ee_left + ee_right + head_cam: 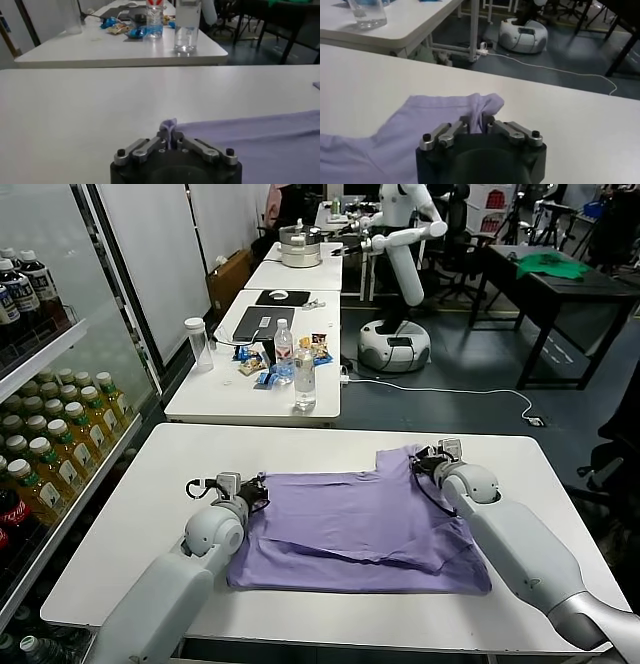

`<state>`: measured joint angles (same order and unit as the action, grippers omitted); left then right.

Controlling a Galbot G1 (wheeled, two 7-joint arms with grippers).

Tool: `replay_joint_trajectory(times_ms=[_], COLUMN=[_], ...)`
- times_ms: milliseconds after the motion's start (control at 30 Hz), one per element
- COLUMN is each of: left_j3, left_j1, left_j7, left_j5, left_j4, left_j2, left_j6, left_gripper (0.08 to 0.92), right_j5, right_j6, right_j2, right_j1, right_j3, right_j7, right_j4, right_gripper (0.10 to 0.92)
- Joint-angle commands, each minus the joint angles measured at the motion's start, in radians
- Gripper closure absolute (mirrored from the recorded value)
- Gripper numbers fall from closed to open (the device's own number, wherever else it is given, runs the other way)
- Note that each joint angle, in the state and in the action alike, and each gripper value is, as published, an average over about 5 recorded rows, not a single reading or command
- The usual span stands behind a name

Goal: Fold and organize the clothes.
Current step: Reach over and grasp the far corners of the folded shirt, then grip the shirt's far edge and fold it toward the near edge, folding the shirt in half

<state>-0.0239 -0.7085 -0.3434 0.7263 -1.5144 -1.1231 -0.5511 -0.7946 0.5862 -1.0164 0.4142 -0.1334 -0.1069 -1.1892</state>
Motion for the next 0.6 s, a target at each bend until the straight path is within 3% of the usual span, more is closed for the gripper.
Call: replay_joint_trajectory(times_ms=[33, 300, 600], left_j3=[-0.042, -0.076, -0.115], left_j1=[-0.064, -0.185, -0.305], left_j7=[0.003, 0.000, 0.005], left_j5=[0.021, 0.028, 0.040], left_j4=[-0.181, -0.343, -0.425], left_j2=[0.034, 0.065, 0.107], left_j6=[0.040, 0.029, 0.014], left_gripper=[0.913, 0.913, 0.913], right_j5=[-0.013, -0.039, -0.046], right_j6=[-0.001, -0.001, -0.001], right_j2=[0.077, 0.175, 0.259], right_j1=[0.059, 0.256, 0.490], right_j3=[0.094, 0.247, 0.423], right_j7=[-0.011, -0.027, -0.031], right_j4=[-0.236, -0.488, -0.657], right_gripper=[0.913, 0.913, 0.913])
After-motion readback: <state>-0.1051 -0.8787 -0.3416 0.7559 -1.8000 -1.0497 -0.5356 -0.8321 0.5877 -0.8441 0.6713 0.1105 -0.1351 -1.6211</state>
